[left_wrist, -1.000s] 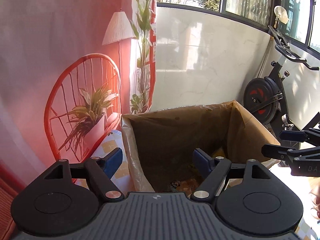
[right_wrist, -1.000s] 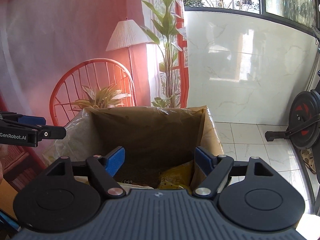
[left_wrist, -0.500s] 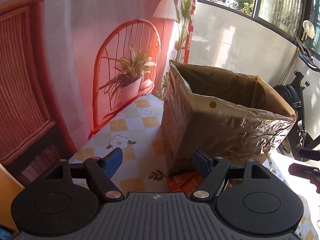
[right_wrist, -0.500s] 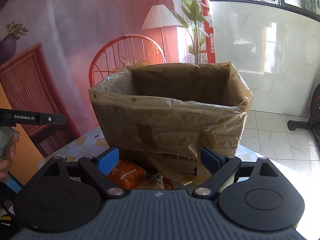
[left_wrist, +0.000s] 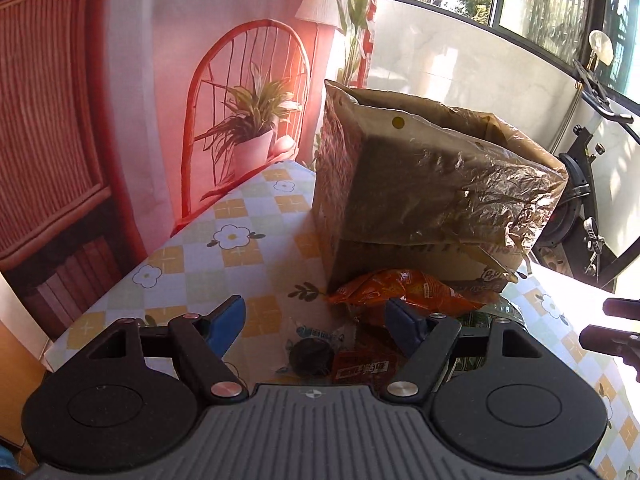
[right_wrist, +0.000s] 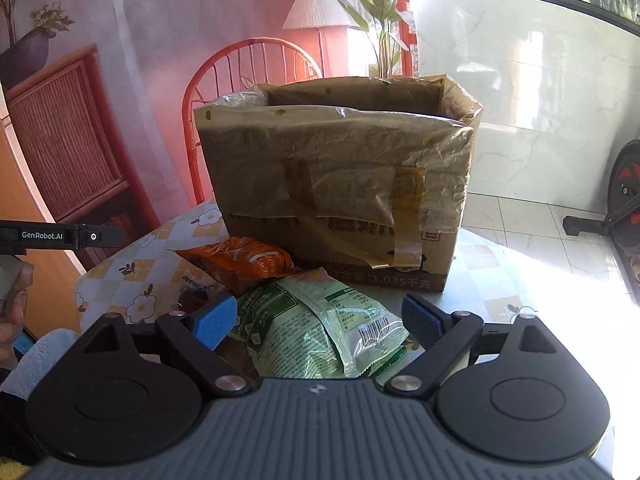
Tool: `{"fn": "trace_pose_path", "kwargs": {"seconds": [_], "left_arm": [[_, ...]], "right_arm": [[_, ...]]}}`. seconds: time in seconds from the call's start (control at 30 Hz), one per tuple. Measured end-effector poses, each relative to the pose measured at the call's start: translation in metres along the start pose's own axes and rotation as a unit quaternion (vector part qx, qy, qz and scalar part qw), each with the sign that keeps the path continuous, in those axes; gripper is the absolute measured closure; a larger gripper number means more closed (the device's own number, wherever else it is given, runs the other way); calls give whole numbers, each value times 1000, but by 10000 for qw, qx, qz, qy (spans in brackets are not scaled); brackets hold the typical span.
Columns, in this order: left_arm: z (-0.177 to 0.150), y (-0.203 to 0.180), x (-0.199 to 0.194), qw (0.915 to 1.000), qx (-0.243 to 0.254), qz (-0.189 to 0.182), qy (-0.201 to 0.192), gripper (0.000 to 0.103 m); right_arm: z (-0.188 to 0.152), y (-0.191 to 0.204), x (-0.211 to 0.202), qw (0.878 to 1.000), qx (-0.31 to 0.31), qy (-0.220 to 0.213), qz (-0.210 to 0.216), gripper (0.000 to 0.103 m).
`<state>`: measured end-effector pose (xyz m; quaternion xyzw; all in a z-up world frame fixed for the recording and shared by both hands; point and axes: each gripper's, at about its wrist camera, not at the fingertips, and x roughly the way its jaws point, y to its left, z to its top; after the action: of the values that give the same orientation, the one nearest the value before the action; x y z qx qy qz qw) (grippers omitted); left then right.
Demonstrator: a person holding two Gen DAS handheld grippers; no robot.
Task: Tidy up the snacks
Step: 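Move both tools back down to the snack pile, then grasp the green-and-red corn snack bag with the right tool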
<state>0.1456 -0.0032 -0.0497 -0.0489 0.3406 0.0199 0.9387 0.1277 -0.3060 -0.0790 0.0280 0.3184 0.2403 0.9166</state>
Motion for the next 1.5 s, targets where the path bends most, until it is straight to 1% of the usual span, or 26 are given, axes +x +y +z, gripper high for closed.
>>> {"fn": "trace_pose_path", "kwargs": {"seconds": [0.1,0.23,0.33,0.47,0.6,0.77,0.9,1.03,1.1,1.13,1.17,1.2,1.27,1.37,1.5], "left_arm": [[-7,0,0,9999,127,-115,16,25],[-14,-1,2,9992,298,-251,-53,25],[-19,2,10,9991,217,-369,10,25],[-30,7,24,9986,160,-465,179,25],[-39,18,36,9984,129,-441,328,25],[-35,30,46,9984,42,-445,360,25],[-31,34,54,9979,-86,-508,398,25],[-33,32,60,9975,-83,-523,470,25],[-35,32,63,9971,-81,-542,531,25],[-36,32,65,9969,-73,-545,562,25],[-37,31,67,9967,-55,-544,592,25],[-38,31,69,9965,-35,-541,631,25],[-40,32,72,9962,-33,-538,683,25],[-41,34,75,9955,-72,-553,767,25],[-41,34,72,9955,-111,-531,782,25]], "right_arm": [[-13,4,-8,9997,111,-31,-226,11],[-36,8,-12,9975,342,152,-602,10],[-52,14,-8,9952,381,358,-830,6],[-65,17,5,9906,686,531,-1054,4],[-71,22,22,9868,796,674,-1236,4],[-65,23,44,9840,855,799,-1346,4],[-63,18,65,9774,929,1065,-1570,4],[-65,11,77,9711,1033,1220,-1770,4],[-68,7,80,9681,1092,1266,-1864,5],[-69,5,82,9671,1101,1316,-1880,10],[-71,4,82,9666,1101,1371,-1864,11],[-72,3,81,9672,1092,1369,-1838,12],[-75,3,76,9694,1092,1318,-1761,17],[-80,2,66,9731,1069,1185,-1661,21],[-84,1,51,9755,1154,987,-1595,22]]}}
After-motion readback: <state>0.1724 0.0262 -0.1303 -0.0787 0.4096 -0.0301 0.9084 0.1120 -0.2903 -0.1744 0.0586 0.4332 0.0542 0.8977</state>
